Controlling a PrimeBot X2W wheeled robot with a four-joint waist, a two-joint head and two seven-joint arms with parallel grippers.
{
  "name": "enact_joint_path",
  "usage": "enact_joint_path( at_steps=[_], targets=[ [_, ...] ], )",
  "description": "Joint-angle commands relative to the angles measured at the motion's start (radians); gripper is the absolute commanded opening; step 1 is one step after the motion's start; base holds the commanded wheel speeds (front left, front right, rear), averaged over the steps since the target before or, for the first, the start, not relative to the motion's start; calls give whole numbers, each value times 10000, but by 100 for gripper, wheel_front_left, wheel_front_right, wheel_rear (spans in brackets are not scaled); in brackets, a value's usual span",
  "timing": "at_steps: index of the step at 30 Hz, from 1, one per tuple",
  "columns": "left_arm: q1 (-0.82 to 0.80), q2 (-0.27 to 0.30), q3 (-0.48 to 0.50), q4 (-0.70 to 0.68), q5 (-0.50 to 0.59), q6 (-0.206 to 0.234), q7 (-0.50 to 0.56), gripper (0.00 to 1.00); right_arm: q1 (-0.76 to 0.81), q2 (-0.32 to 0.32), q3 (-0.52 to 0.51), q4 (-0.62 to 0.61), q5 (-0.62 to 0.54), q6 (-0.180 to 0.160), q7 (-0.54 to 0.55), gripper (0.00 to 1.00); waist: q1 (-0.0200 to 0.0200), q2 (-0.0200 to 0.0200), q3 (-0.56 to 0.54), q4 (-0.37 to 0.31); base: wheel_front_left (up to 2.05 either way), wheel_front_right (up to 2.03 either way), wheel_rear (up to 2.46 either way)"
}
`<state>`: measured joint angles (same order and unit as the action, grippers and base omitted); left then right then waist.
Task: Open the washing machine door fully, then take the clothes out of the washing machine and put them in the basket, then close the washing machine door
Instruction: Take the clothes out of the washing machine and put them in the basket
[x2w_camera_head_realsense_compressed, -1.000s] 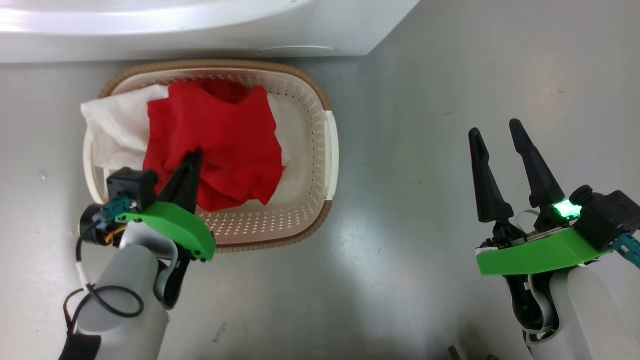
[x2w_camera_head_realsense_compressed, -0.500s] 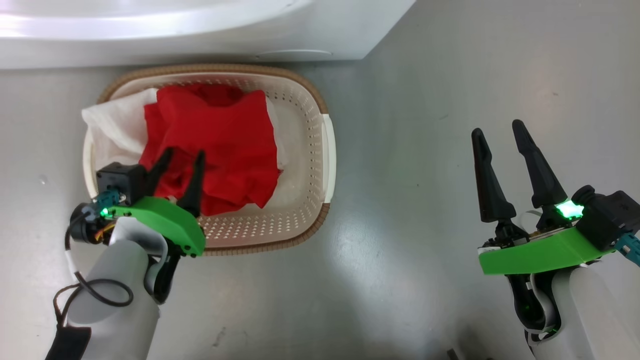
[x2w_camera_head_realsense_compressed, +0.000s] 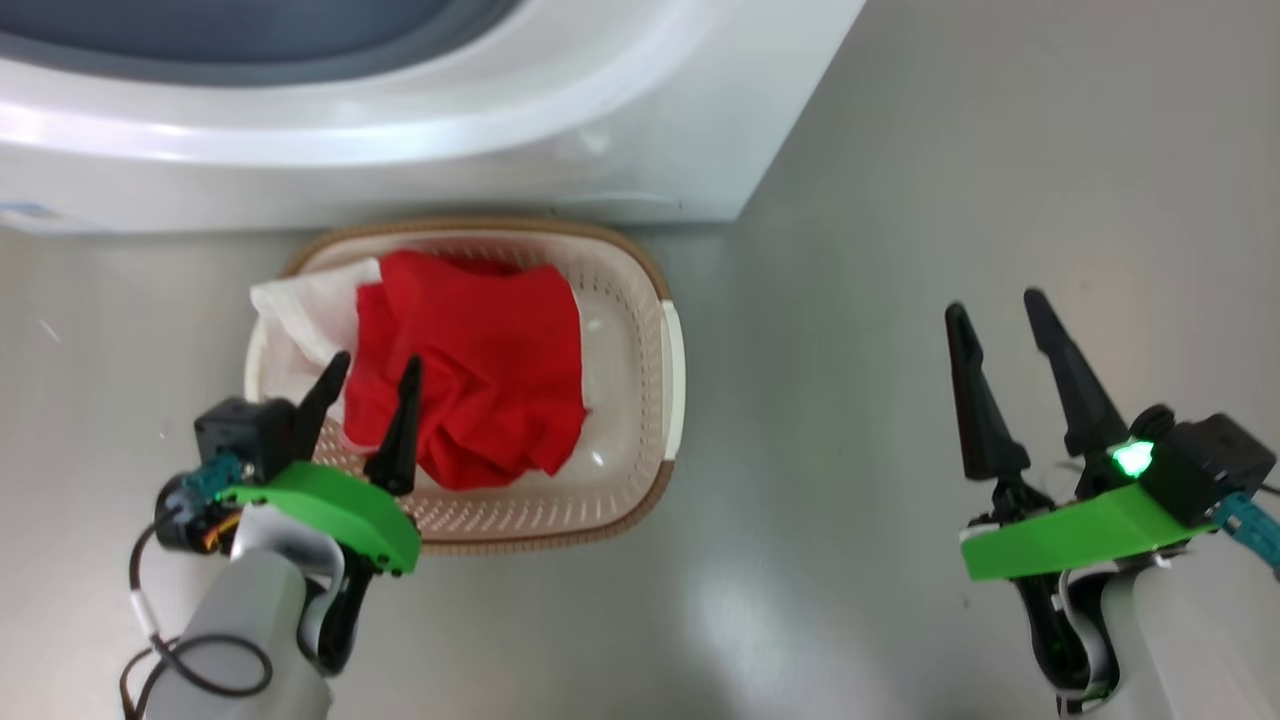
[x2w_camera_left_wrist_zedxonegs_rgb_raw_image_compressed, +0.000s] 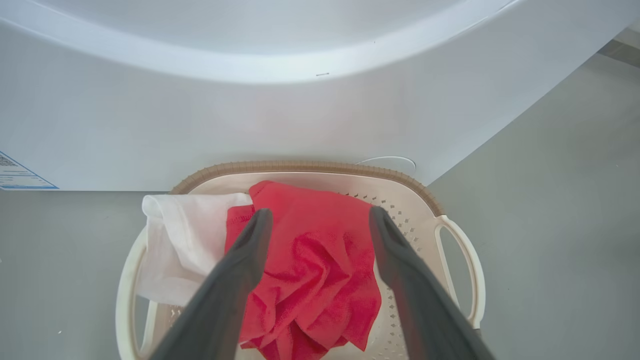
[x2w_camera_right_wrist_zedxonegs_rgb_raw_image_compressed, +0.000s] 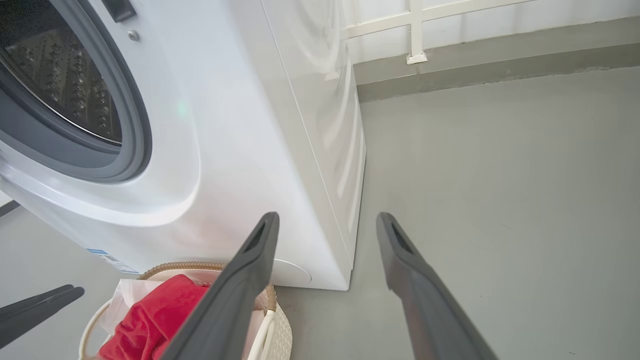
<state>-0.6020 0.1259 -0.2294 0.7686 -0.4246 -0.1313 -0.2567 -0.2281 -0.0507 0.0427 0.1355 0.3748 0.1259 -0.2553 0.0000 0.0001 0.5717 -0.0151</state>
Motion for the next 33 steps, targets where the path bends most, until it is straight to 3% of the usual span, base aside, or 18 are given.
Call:
enact_joint_path(
  at_steps=[1, 16, 33],
  targets=[
    [473, 232, 423, -327, 188, 6, -51, 100, 359, 5, 214, -107, -122, 48, -65, 100, 0, -1, -858, 156, 0, 0, 0],
    [2189, 217, 1517, -2627, 957, 6, -51, 100, 1245, 5, 86, 319, -256, 48, -65, 100, 0, -1, -2809, 267, 0, 0, 0],
    [4860, -208, 2845, -5262, 1805, 6, -51, 100, 2388, 1, -36, 392, -233, 48, -65, 100, 0, -1, -4492, 122, 0, 0, 0]
  ],
)
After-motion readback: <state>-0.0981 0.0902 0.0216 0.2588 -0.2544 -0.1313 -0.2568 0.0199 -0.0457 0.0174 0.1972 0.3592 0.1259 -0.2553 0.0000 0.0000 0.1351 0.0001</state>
